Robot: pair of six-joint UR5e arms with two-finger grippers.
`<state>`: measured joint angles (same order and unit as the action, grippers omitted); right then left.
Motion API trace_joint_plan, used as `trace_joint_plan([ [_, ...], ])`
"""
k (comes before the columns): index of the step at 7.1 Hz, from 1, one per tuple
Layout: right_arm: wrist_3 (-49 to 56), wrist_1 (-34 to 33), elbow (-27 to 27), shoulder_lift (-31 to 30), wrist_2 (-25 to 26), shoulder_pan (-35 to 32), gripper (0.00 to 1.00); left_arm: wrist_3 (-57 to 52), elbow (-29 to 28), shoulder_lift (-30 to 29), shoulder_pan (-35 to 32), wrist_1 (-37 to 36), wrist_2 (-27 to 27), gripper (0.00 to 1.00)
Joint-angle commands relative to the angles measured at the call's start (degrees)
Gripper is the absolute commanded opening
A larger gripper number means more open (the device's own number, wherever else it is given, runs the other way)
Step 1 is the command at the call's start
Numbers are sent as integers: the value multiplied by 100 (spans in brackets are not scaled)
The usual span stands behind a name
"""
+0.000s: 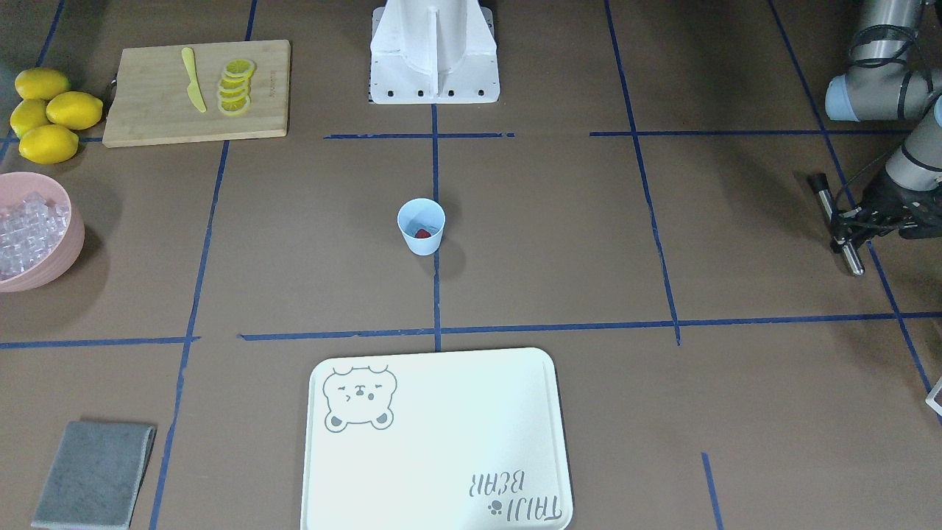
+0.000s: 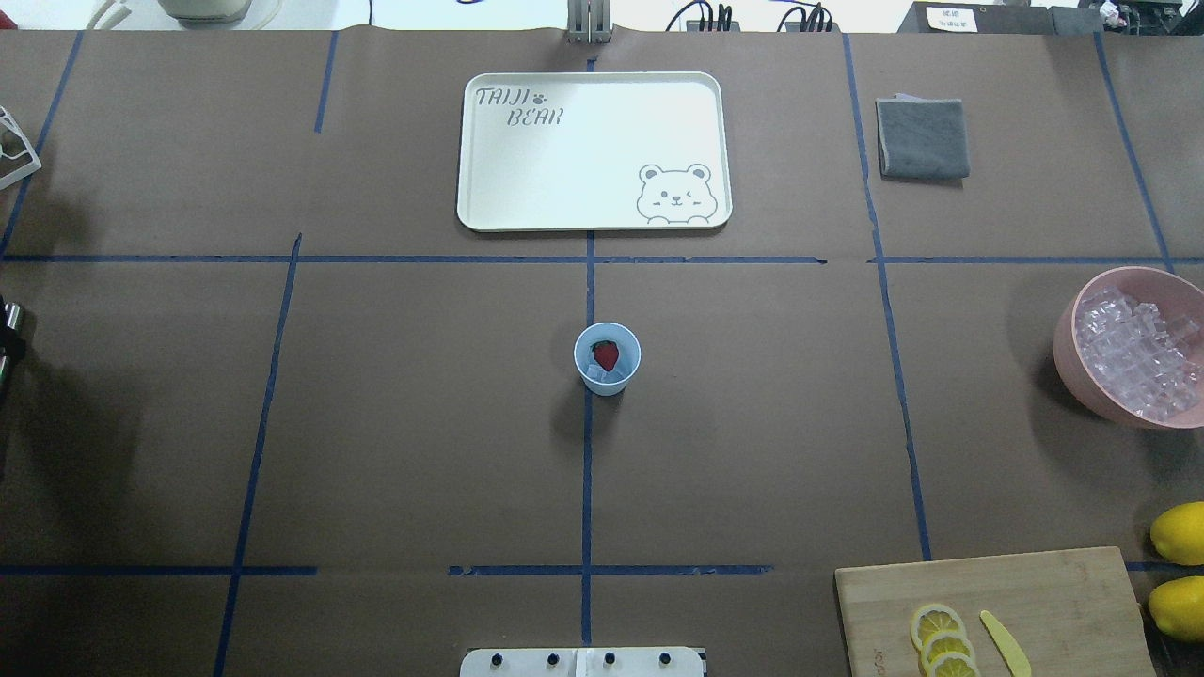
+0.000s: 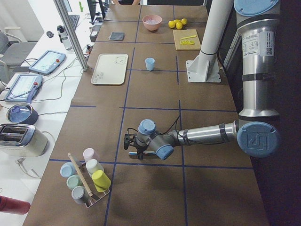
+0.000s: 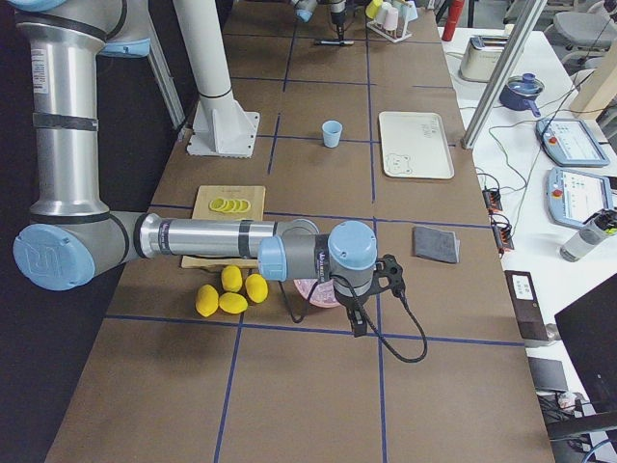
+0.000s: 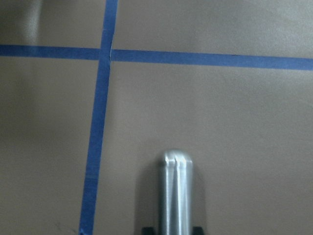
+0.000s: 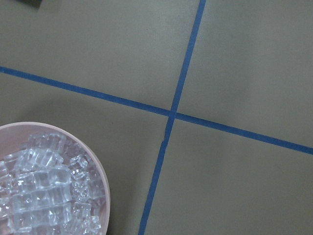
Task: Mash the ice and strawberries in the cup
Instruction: 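Grasp the metal pestle upright with the left gripper, then lift the pestle with the left gripper and carry it over the cup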
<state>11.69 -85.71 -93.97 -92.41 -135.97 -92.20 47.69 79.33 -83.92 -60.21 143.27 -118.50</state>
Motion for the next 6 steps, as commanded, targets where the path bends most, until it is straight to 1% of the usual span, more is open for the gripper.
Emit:
trace_joint_plan([
  [1,0,-7,2,-5,-17,0,99,-31,422,8,-113,-27,-503,0],
  [2,0,-15,2,3,-18,0,99,-40,877,-62,-383,-27,-620,0],
  [3,0,-24,-16,3,-35,-9,99,-58,1378,-228,-421,-19,-569,0],
  [4,-9,-33,-77,12,-53,-35,99,-58,1601,-613,-430,-19,-543,0],
  [5,-9,-68,-121,3,-53,-131,99,-49,1620,-1252,-421,-27,-482,0],
  [6,-9,-147,-252,-66,-44,-149,99,-58,1725,-1563,-378,-19,128,0],
])
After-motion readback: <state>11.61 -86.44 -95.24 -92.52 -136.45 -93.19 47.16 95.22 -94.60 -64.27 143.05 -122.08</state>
